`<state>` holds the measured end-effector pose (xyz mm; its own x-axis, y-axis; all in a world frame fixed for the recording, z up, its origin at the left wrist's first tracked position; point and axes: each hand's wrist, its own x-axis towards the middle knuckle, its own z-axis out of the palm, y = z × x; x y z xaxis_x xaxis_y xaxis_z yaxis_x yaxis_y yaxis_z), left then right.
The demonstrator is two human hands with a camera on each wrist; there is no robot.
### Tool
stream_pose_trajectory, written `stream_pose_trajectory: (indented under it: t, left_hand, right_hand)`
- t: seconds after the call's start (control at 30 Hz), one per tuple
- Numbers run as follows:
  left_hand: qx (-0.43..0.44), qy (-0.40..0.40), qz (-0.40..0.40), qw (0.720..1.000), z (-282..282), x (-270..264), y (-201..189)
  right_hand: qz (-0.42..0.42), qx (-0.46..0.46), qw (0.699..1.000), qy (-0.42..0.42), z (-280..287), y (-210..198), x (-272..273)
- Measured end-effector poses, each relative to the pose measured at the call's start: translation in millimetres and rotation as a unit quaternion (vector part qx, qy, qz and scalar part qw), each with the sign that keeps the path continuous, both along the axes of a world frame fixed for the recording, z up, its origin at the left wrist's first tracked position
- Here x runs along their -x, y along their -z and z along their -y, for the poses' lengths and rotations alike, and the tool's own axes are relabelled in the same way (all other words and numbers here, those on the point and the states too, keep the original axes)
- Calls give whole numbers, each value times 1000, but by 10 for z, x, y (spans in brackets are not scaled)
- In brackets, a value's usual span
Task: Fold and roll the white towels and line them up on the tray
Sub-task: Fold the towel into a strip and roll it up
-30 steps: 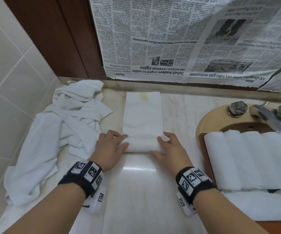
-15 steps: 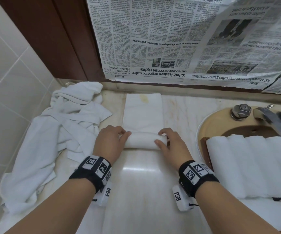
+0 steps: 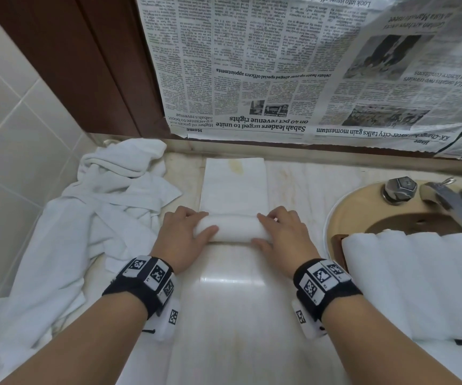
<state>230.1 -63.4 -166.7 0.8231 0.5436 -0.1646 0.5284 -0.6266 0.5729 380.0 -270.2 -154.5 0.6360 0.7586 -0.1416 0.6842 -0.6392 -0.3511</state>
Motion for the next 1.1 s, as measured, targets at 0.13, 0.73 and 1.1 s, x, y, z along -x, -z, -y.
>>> stream_pose_trajectory:
  t: [0.13, 0.73, 1.1]
  left_hand:
    - [18, -54, -10, 998, 4, -116, -16]
    - [-113, 11, -2, 994, -119, -408, -56]
    - [-20, -50, -41, 998, -263, -687, -119]
  right_hand:
    - [-82, -50, 995, 32, -42, -29, -135]
    - [122, -7, 992, 13, -250, 60, -311]
    - [111, -32, 992, 43, -430, 73, -376]
